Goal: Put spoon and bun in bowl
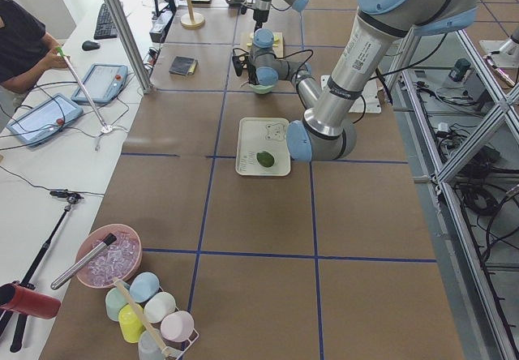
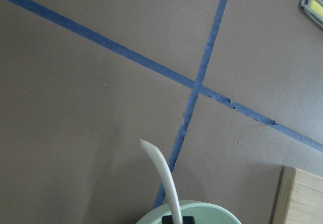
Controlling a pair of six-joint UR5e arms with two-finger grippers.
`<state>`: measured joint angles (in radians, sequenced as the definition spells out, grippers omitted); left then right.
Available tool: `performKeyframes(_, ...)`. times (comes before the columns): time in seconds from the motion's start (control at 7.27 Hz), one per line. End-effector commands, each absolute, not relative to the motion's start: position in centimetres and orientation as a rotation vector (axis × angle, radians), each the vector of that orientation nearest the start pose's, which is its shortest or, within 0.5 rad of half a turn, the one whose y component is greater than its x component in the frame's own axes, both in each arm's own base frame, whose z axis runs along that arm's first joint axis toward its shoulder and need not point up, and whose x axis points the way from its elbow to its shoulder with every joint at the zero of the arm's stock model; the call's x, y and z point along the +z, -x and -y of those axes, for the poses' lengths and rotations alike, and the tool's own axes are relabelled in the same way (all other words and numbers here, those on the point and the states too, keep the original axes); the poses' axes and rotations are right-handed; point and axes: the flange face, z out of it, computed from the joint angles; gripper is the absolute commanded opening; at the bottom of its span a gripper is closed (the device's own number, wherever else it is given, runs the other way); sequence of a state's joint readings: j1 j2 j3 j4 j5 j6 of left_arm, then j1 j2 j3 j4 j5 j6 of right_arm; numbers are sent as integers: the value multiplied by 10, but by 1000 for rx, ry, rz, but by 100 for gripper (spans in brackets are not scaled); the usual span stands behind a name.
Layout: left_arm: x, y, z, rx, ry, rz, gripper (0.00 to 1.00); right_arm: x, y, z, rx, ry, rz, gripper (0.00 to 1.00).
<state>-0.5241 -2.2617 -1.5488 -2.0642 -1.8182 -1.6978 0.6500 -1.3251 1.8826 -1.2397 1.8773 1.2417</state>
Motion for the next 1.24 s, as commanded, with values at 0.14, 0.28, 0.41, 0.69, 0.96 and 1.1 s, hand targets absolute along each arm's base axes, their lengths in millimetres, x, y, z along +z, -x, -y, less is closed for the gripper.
performKeyframes(0.14, 183, -548, 457, -460, -8, -1208, 100, 355, 420, 420, 137, -159, 891, 100)
performKeyframes(0.28, 174, -522, 475, -471, -9, -1226, 100, 359, 426, 418, 134, -161, 881, 100)
performKeyframes(0.41, 173, -491, 491, -458, 24, -1232, 100, 361, 429, 416, 130, -157, 877, 100)
performKeyframes(0.69, 174, -451, 496, -431, -12, -1184, 100, 365, 440, 421, 129, -149, 865, 88)
performKeyframes(0.96, 188, -431, 493, -447, -19, -1176, 100, 363, 452, 429, 130, -146, 860, 87)
performKeyframes(1.1, 187, -427, 496, -451, -24, -1178, 100, 364, 451, 430, 133, -147, 858, 59)
